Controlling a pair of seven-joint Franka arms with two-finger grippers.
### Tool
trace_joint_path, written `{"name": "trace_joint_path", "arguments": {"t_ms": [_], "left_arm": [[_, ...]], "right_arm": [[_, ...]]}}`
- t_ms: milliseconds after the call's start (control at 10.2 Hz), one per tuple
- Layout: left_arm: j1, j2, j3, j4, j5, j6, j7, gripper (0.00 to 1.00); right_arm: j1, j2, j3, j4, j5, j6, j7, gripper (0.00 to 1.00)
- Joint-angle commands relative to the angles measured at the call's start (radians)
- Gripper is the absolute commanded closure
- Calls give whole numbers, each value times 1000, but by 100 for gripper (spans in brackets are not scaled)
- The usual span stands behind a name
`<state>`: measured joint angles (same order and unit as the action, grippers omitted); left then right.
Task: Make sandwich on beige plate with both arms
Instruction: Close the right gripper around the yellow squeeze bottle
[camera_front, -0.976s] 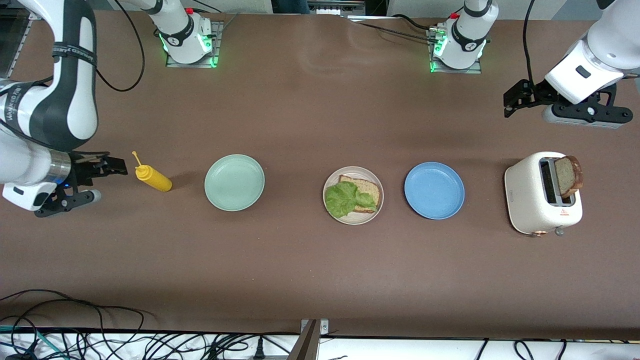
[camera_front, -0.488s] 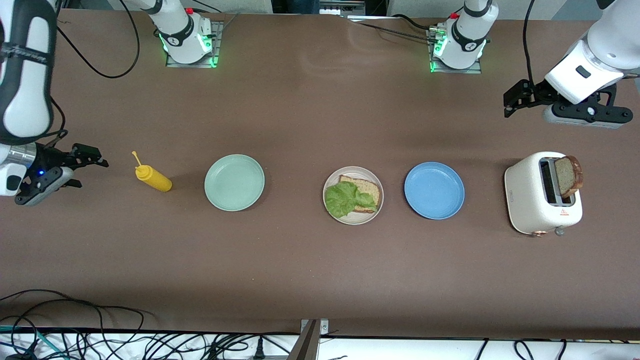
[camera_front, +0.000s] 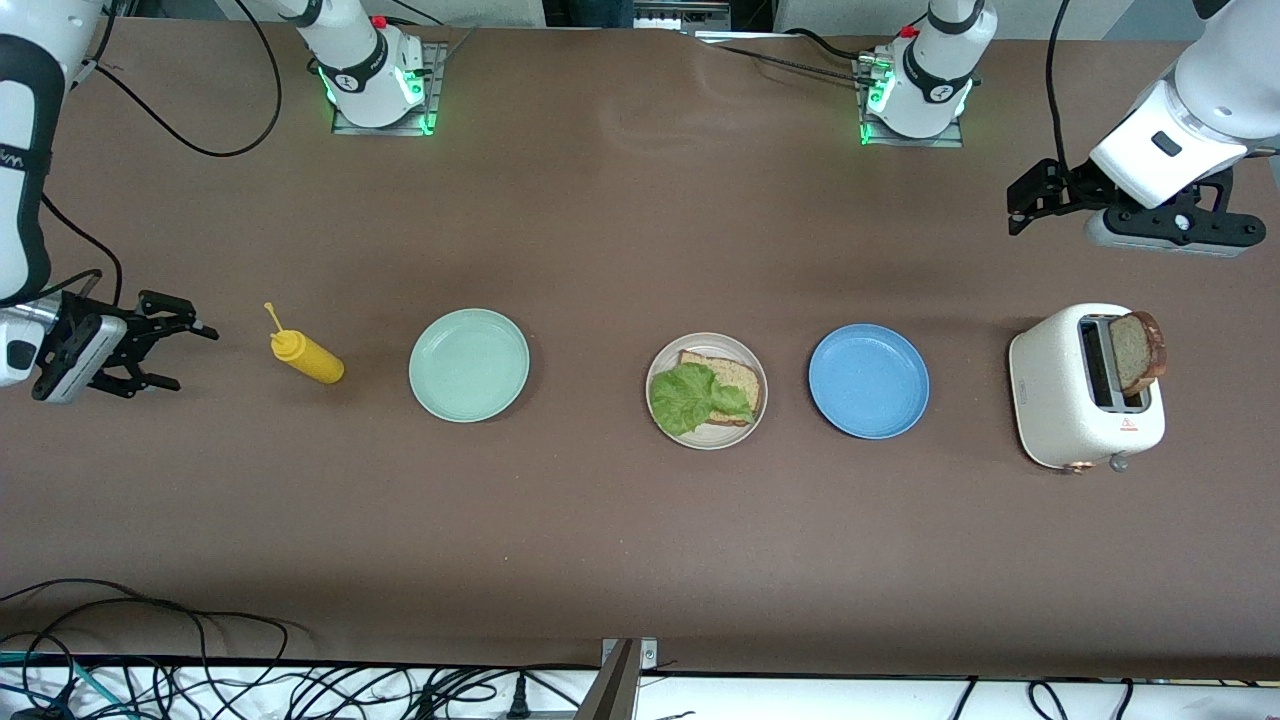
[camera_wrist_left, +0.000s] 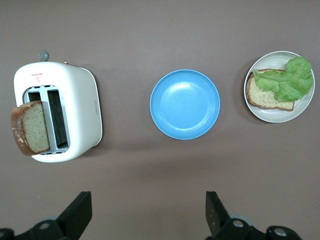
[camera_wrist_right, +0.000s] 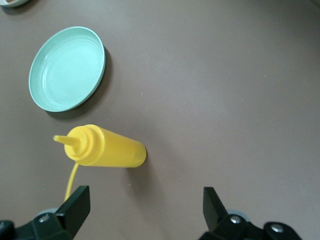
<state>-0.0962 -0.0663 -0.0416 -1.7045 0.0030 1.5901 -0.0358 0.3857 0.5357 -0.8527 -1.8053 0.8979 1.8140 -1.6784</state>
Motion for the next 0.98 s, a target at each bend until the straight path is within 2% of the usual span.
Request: {"name": "trace_joint_path", "arguments": {"t_ms": [0, 586, 879], "left_arm": [[-2, 2, -1, 14, 25, -16, -1, 0], [-3, 2, -1, 14, 25, -16, -1, 0], [0, 2, -1, 16, 25, -16, 1, 0]], "right_arm": [[-59, 78, 9, 3, 157, -105, -200, 0], [-99, 196, 12, 4, 320, -257, -510, 0], [-132, 214, 39, 4, 322, -263, -606, 0]]}}
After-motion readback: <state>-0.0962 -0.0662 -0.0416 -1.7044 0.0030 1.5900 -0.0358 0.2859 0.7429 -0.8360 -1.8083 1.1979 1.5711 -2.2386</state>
